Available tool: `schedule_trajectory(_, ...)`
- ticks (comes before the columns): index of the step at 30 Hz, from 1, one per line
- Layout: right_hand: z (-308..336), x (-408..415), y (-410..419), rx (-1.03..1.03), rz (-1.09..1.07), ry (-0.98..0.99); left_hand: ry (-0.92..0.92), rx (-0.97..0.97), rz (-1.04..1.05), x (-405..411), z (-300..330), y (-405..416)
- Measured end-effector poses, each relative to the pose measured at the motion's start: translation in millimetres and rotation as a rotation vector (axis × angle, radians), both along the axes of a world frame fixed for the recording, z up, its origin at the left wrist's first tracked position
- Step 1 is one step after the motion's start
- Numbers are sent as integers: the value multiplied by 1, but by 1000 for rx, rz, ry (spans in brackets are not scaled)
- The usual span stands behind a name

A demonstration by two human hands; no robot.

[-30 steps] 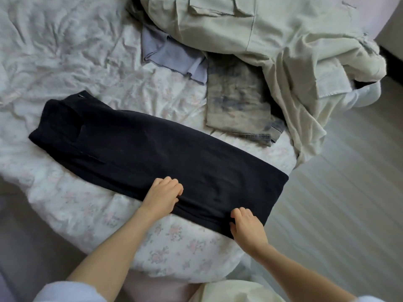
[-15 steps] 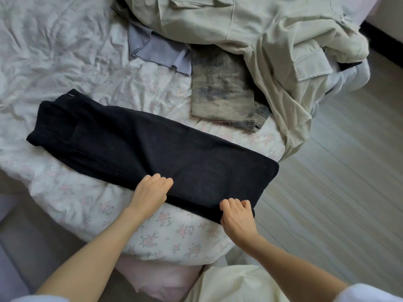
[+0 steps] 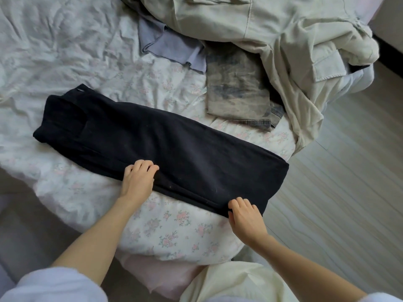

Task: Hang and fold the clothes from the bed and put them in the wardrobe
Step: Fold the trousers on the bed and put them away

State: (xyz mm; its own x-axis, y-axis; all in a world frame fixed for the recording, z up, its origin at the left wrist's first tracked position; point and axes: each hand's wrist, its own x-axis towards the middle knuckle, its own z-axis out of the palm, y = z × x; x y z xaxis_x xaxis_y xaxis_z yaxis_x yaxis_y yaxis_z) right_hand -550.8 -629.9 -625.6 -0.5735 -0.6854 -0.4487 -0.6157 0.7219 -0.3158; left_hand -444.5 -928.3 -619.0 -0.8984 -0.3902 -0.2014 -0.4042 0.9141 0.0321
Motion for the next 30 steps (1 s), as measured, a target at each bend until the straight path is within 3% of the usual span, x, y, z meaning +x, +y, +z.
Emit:
schedule_trajectory(5, 2, 10, -36, 18, -44, 18, -224, -27, -168, -2, 2, -35)
schedule_trajectory(8, 2, 3, -44, 32, 5, 43, -232, -58, -206, -8, 1, -41)
schedule_trajectory(18, 24, -9, -32, -50, 86, 216, 138, 21, -272, 15, 17, -42)
schedule_trajectory(27, 14, 16, -26, 104, 33, 31, 10, 26, -70, 55, 6, -43)
schedule_trajectory(30, 15, 12, -26, 212, 26, -8, -40, 79, 129, 51, 7, -49)
